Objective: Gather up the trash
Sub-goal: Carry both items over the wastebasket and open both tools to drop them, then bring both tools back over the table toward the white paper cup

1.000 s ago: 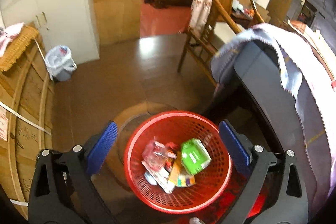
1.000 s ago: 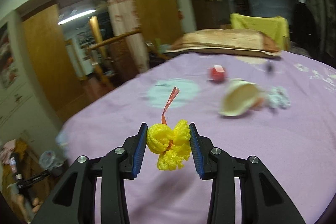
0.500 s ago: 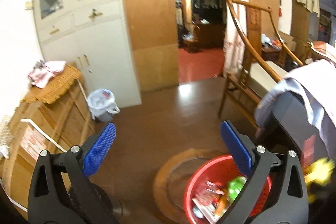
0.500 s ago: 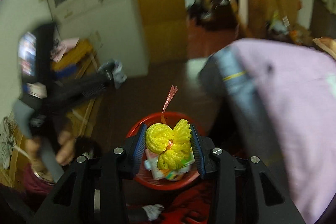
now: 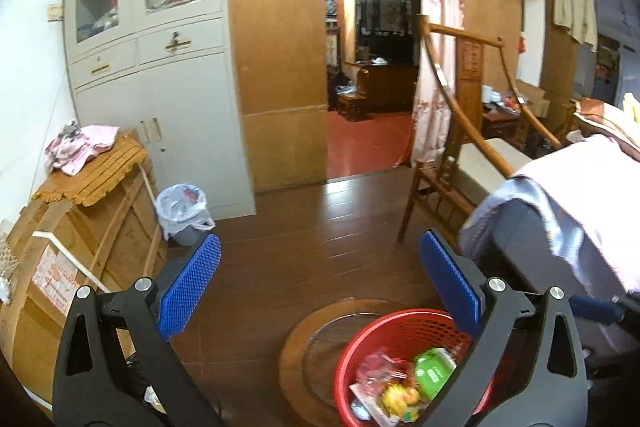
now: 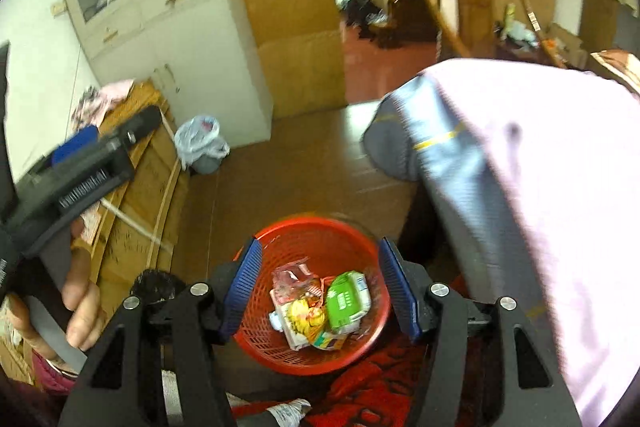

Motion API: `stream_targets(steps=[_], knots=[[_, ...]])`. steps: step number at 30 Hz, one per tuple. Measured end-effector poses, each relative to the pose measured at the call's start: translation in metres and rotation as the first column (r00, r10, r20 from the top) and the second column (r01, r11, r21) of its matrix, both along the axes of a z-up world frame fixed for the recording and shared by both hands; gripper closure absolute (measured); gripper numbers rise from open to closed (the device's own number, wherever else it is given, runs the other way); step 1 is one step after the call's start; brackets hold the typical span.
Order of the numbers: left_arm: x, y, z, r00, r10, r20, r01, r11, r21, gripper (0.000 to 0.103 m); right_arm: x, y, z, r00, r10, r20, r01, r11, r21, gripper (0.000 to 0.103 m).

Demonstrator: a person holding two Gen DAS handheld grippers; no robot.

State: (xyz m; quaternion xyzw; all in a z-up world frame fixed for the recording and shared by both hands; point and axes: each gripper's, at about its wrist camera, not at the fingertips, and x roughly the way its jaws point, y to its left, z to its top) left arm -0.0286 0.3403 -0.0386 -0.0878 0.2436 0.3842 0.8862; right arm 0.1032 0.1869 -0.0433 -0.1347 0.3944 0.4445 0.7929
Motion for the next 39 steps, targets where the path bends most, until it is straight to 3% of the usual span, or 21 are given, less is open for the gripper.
stream_targets(steps=[10, 19, 28, 36, 39], knots=[[0.008, -0.072, 0.032, 0.987, -0.162, 0.02, 0.16, 0.984, 0.071, 0.007, -0.006, -0.101, 0.069, 0.974, -0.177, 0.143, 0.157, 0.977, 0.145, 0.029], [0.018, -0.167, 0.054, 0.946, -0.325, -0.018, 0.323, 0.931, 0.168, 0.007, -0.017, -0.214, 0.109, 0.897, -0.365, 0.251, 0.307, 0.921, 0.241, 0.016], [0.063, -0.259, 0.05, 0.852, -0.512, -0.107, 0.523, 0.833, 0.179, 0.007, 0.0, -0.331, 0.102, 0.786, -0.552, 0.277, 0.502, 0.833, 0.235, 0.012], [0.145, -0.315, 0.038, 0.762, -0.611, -0.212, 0.644, 0.75, 0.153, 0.007, 0.061, -0.415, 0.076, 0.687, -0.703, 0.183, 0.684, 0.711, 0.163, 0.011], [0.174, -0.329, 0.033, 0.741, -0.625, -0.244, 0.667, 0.729, 0.156, 0.007, 0.08, -0.434, 0.065, 0.654, -0.74, 0.158, 0.728, 0.673, 0.135, 0.011]])
